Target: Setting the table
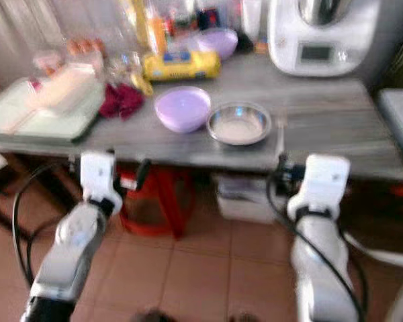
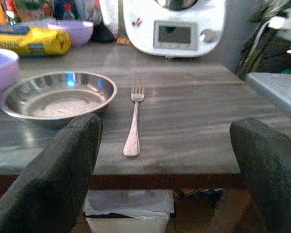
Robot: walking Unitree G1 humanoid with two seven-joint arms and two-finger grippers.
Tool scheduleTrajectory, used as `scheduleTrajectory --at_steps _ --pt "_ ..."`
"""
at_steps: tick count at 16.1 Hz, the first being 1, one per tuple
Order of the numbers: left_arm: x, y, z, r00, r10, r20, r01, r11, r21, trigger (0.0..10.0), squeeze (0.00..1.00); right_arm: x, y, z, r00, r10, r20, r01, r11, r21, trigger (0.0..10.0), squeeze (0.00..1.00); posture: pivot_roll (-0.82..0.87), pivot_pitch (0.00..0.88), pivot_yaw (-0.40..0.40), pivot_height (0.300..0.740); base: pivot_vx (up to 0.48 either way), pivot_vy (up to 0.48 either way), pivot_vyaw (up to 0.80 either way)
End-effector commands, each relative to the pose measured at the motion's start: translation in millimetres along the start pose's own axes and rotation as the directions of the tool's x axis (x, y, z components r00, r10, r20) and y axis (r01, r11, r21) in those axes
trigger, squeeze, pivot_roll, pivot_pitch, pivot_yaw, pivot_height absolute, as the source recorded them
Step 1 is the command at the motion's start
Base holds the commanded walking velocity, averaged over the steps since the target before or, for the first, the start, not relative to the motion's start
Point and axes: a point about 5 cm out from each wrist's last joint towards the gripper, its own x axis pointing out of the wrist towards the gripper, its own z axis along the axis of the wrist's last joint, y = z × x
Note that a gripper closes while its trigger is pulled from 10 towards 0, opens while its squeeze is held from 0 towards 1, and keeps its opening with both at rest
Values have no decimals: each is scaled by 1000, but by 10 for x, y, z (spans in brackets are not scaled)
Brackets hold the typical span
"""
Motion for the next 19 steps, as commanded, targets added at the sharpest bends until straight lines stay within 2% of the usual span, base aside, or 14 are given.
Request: scheduleTrajectory --at_steps 1,12,16,19 --pt "1 2 13 1000 -6 2 6 1000 6 10000 0 2 1 31 1000 7 10 -7 1000 0 10000 0 -169 103 98 740 -266 0 0" --pt "1 2 13 1000 -6 2 6 1000 6 10000 0 2 1 31 1000 7 10 -7 1000 0 10000 0 -169 103 98 740 -266 0 0" --pt "-21 -54 53 994 -103 36 104 994 -45 10000 0 -4 12 10 1000 12 1 -12 1000 8 10000 0 -171 109 102 740 0 0 0" --pt "-33 -70 49 991 -130 30 131 991 -41 10000 0 -3 8 11 1000 13 1 -13 1000 5 10000 0 -171 110 101 740 0 0 0"
